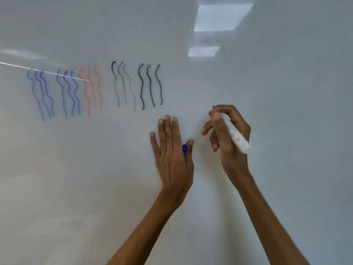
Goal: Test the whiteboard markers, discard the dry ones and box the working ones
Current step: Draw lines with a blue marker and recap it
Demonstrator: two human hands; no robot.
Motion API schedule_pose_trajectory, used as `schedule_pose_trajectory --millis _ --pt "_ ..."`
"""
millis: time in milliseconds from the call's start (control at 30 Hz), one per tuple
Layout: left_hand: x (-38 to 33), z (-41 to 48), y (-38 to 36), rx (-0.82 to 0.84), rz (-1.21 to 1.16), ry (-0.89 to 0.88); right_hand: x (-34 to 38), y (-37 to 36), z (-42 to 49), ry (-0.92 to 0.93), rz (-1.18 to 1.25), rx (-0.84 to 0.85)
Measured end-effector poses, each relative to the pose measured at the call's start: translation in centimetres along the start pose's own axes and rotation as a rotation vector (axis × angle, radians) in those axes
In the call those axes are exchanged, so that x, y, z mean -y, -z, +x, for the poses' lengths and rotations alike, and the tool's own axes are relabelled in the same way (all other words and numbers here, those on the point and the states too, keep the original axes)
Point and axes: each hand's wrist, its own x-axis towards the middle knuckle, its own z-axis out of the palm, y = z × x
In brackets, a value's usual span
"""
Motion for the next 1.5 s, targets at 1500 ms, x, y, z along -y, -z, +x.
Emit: schedule_pose_trajectory --millis 1500 --pt "0.4 -0.9 0.0 -0.021 0.027 -0.071 -1.3 0.2 2.4 0.151 -0.383 -0.204"
